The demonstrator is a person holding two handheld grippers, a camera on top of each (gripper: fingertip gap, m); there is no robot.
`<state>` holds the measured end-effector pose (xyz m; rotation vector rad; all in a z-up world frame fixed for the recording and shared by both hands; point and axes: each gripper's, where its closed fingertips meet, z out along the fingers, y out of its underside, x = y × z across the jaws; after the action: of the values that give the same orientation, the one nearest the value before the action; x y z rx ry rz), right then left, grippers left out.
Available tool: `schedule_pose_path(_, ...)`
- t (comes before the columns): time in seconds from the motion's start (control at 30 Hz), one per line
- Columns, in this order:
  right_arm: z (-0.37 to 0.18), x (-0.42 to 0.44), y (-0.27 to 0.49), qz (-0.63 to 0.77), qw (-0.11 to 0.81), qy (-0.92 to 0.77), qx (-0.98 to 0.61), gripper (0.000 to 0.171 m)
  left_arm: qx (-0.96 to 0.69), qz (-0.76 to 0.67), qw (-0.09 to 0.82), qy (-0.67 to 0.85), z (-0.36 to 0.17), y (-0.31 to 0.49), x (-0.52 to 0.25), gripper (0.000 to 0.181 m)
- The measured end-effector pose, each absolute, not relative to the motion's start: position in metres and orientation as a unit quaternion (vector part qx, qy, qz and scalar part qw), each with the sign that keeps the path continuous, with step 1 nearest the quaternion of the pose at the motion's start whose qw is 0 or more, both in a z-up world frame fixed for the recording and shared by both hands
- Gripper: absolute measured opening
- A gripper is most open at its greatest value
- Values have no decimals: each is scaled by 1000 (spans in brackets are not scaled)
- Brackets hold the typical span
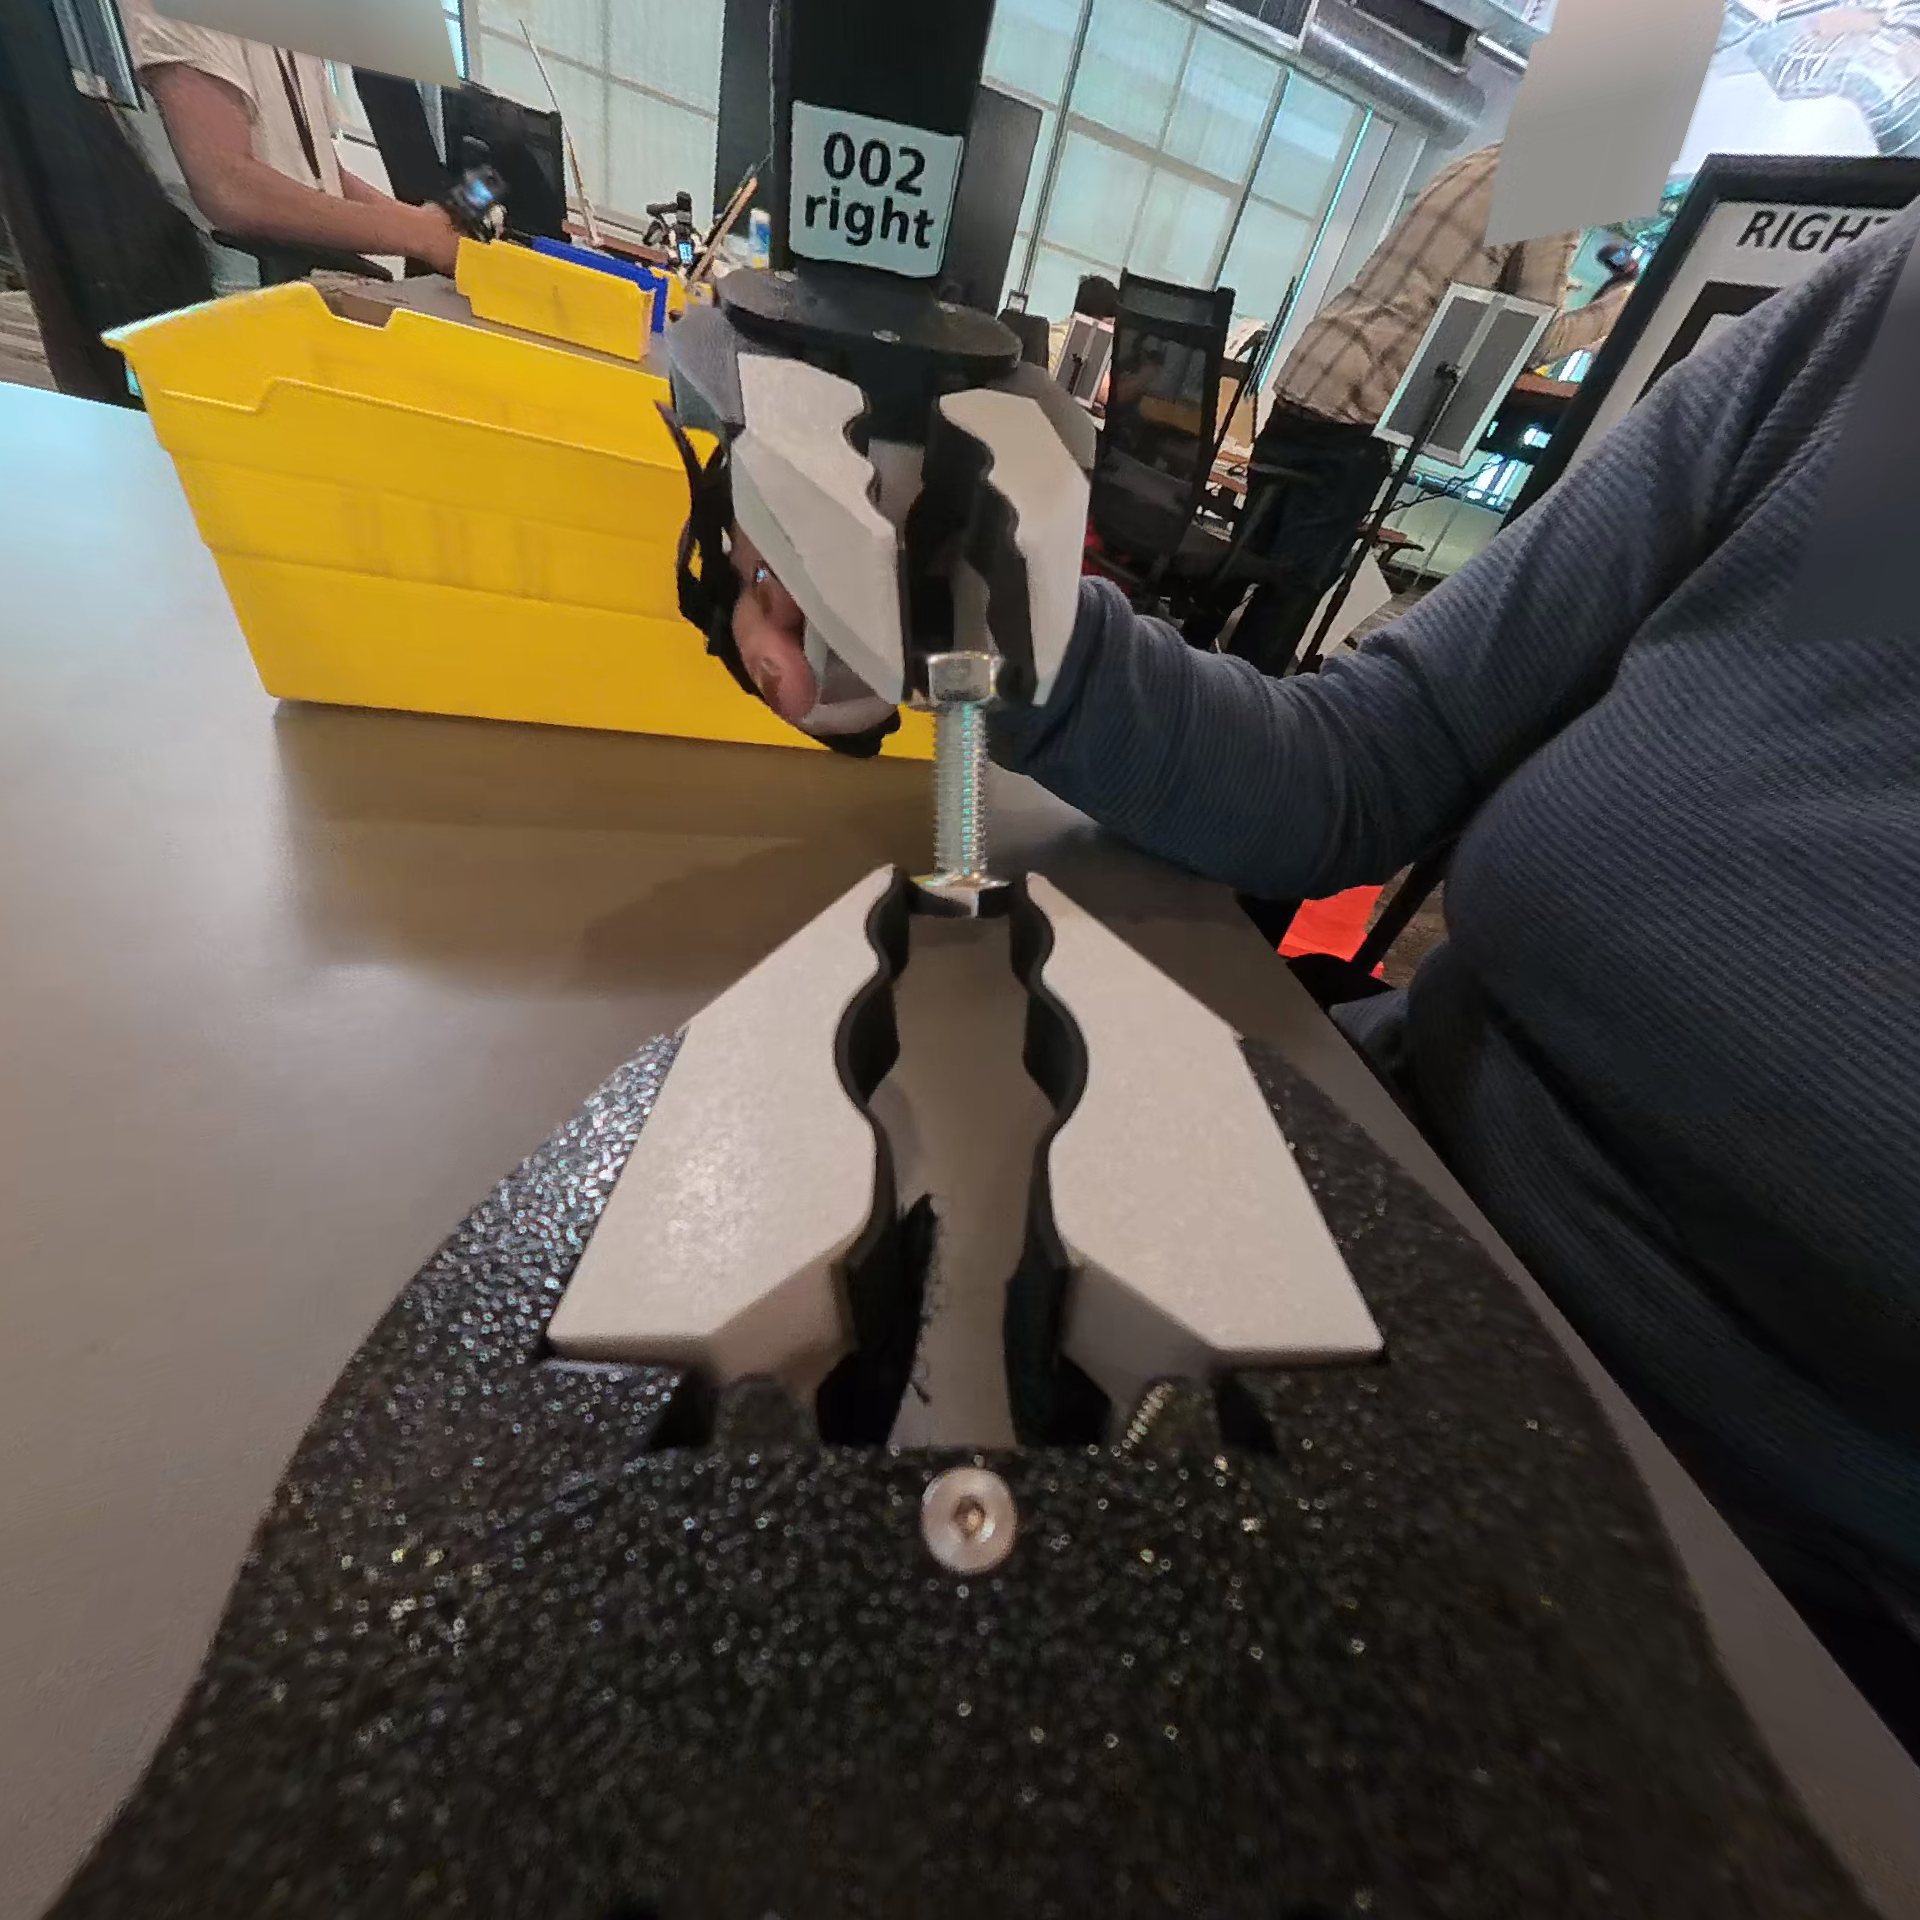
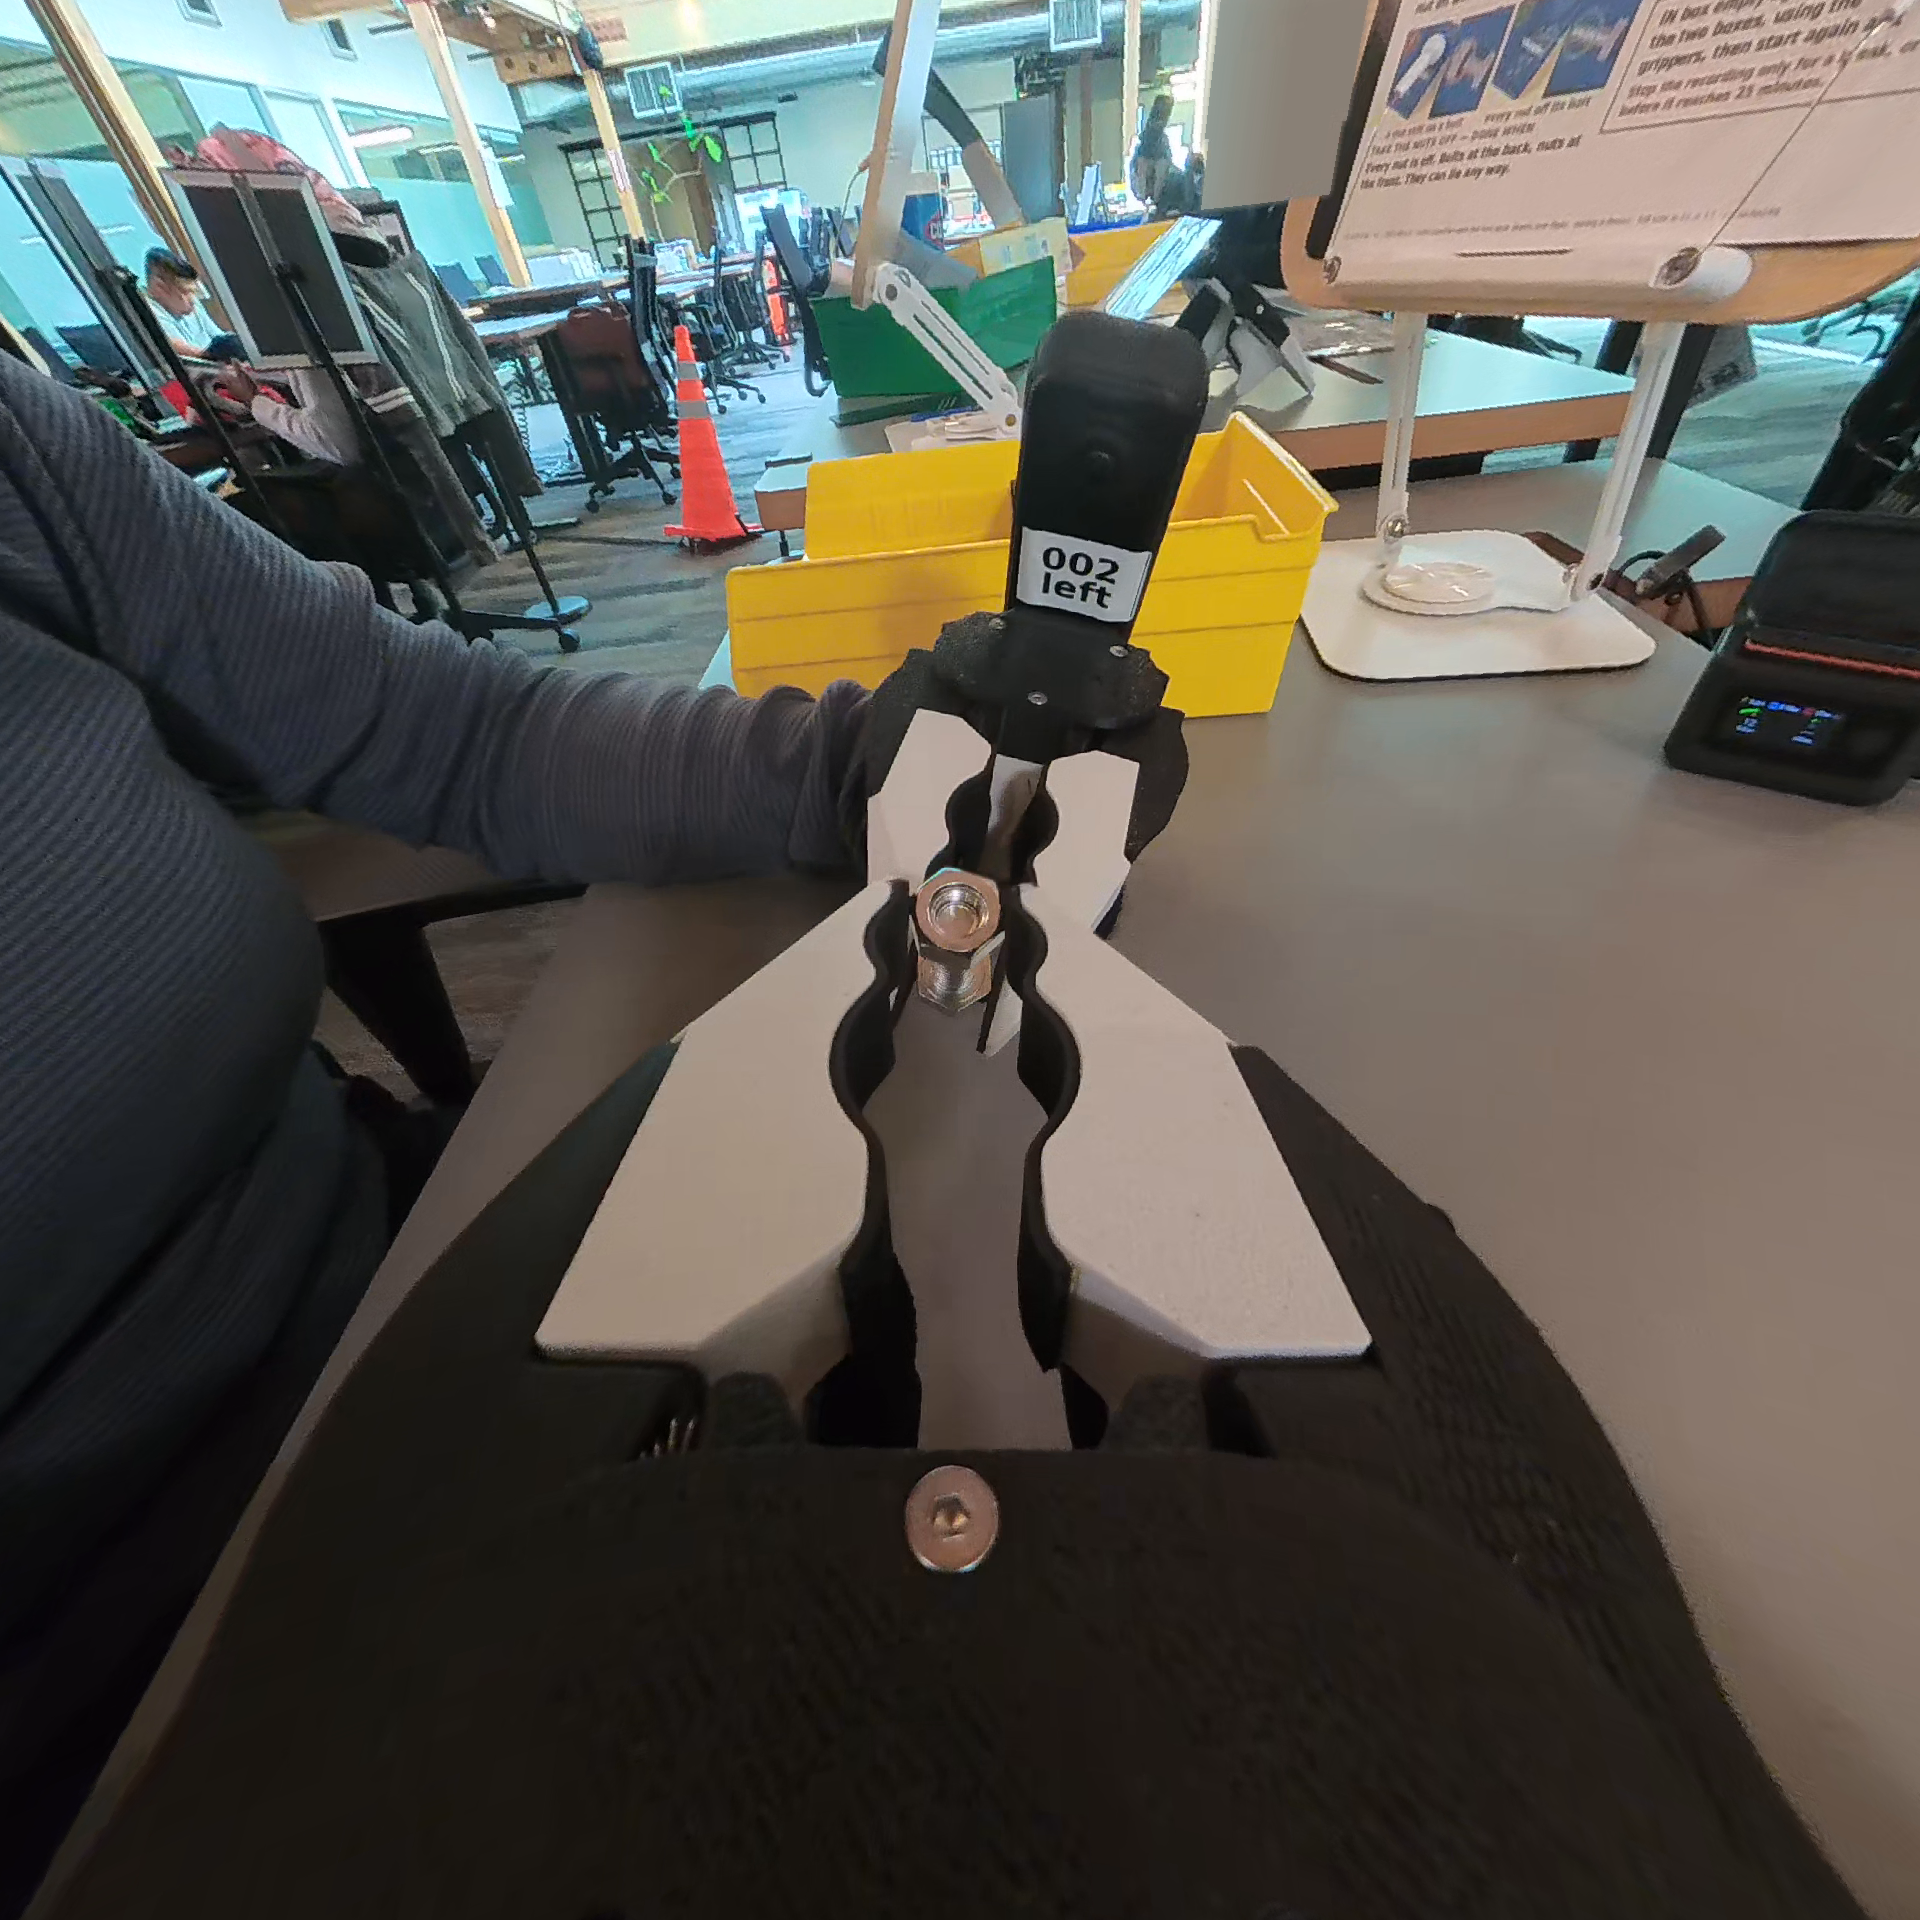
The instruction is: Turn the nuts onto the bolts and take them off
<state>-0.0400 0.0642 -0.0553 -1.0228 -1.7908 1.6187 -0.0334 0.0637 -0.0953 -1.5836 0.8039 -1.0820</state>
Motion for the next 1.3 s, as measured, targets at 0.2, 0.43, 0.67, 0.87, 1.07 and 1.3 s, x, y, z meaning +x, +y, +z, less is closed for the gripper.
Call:
schedule_pose_path(0.2,-54,-43,64,604,256,-657,-371,17,-648,-448,518,332,-92,63,-34,17)
schedule_pose_path(0.43,-51,-45,68,612,267,-648,-366,17,-645,-444,531,325,-89,66,-34,17)
schedule_pose_path(0.67,-44,-59,85,595,328,-623,-387,17,-646,-360,608,289,-82,86,-46,17)
schedule_pose_path(0.87,-37,-78,95,566,392,-593,-417,17,-648,-282,660,253,-78,102,-58,17)
schedule_pose_path(1.07,-48,-90,96,503,434,-615,-424,16,-641,-275,678,232,-72,105,-59,17)
schedule_pose_path(1.3,-43,-91,93,552,414,-590,-420,16,-650,-287,665,230,-75,106,-59,17)
